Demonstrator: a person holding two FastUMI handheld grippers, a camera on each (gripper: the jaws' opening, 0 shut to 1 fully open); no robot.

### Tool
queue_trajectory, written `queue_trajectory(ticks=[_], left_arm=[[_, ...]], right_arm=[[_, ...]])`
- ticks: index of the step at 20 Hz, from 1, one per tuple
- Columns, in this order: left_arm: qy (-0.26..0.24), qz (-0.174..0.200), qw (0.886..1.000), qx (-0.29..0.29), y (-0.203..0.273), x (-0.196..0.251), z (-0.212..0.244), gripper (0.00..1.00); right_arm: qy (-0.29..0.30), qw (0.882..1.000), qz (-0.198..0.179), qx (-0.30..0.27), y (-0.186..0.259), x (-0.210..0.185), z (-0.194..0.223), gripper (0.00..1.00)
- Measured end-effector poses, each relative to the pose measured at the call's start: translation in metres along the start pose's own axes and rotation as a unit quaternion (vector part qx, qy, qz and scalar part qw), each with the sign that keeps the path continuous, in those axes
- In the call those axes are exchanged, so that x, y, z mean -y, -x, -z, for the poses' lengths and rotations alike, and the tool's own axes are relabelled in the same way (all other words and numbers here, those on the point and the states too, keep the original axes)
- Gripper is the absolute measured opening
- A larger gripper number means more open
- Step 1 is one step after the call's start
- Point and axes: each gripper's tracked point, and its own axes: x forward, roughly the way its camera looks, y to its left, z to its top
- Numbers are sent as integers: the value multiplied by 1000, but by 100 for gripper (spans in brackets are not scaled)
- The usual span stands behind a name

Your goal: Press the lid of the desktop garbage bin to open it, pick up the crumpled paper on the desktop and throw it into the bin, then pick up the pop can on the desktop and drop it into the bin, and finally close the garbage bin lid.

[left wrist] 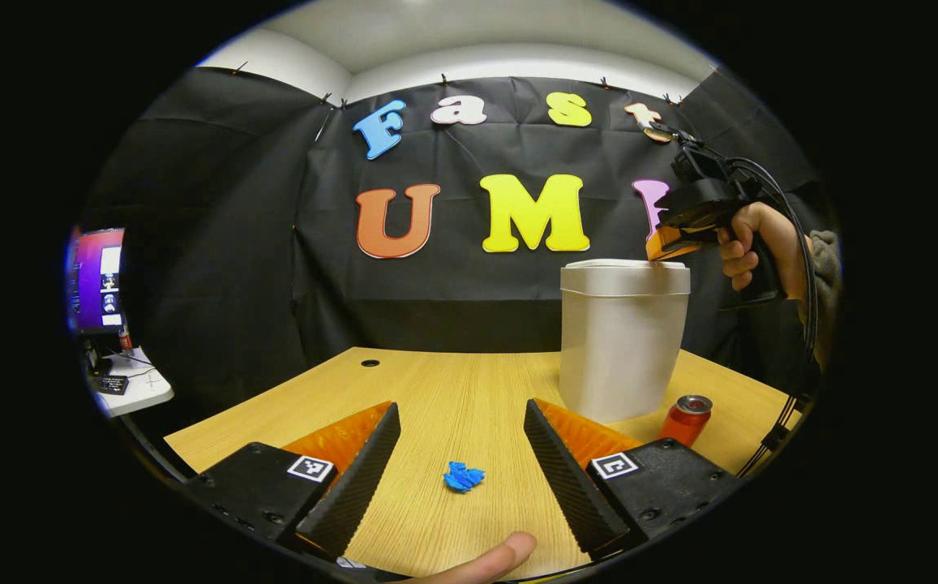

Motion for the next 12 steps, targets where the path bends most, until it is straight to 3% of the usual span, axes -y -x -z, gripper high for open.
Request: queue_trajectory(ticks=[3, 5, 7, 8, 12], left_arm=[[0, -2, 1000, -14, -2, -4, 8, 99], [-2, -3, 1000, -15, -2, -7, 7, 99], [-3, -3, 1000, -12, -3, -8, 5, 99], [-3, -3, 1000, -11, -3, -9, 4, 99], [-3, -2, 1000, -14, -5, -11, 7, 99]], right_arm=[[2, 1000, -12, 2, 13, -11, 6, 0], [-4, 1000, -1, 18, 28, -5, 2, 0], [-6, 999, 0, 40, 43, -4, -2, 8], [-9, 999, -1, 48, 50, -2, -3, 27], [2, 998, 0, 68, 85, 6, -1, 65]])
